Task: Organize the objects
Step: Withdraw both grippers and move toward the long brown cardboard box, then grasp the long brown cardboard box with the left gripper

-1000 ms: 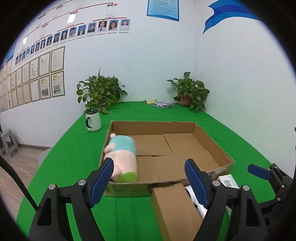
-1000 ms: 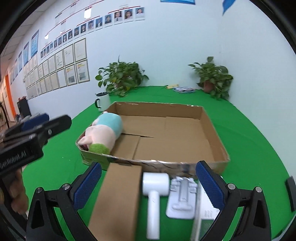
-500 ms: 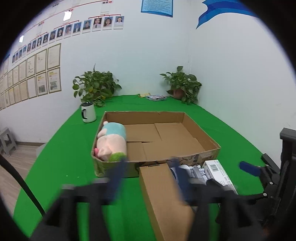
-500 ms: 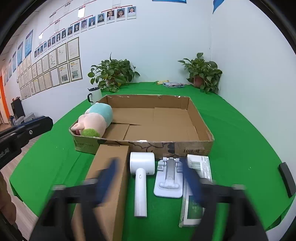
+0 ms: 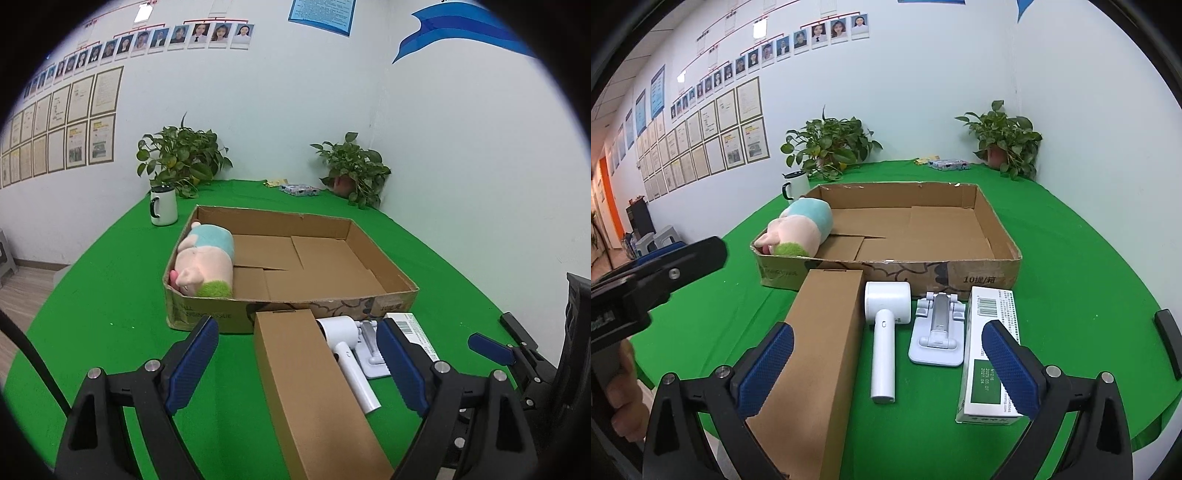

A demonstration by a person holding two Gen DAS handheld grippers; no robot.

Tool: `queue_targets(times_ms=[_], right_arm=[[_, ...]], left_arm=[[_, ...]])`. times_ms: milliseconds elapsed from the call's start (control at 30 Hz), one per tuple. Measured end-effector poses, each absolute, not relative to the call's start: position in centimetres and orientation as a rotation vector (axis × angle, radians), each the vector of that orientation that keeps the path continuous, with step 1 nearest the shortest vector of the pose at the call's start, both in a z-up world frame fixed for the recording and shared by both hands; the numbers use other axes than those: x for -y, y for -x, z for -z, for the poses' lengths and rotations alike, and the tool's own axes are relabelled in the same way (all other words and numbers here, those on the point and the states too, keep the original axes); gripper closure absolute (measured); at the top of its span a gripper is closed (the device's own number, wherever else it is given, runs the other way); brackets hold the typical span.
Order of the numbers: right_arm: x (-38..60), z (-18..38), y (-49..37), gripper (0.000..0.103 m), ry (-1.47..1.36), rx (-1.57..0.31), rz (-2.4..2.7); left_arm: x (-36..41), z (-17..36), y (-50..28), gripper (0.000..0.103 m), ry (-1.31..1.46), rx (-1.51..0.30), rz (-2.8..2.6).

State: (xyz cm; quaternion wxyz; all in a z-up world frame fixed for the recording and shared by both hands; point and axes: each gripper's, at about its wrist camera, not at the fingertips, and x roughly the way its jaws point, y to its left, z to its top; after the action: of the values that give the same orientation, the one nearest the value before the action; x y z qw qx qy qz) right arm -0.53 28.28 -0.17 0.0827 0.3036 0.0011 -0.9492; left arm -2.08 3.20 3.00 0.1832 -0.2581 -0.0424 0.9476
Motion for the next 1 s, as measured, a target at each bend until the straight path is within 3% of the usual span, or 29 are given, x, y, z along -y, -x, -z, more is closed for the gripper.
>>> queue_targets(times_ms=[600,767,1000], right_arm=[[-27.1,3.1,1.2,0.001,-0.954,0.021,2.755],[-27.2,3.4,0.4,0.001,-0.896,0.015,2.681],[-24.2,6.4,-1.4,0.001,-1.045,-0.032,2.478]], left_arm=[[-2.6,-0.2,3.3,0.016,0.831,0.178,-2.607],[-1.6,1.2,3.9,0.016,0.9,0.267,-2.52],[-0.9,6.1,5.2,0.02,1.078,0.418,-2.324]])
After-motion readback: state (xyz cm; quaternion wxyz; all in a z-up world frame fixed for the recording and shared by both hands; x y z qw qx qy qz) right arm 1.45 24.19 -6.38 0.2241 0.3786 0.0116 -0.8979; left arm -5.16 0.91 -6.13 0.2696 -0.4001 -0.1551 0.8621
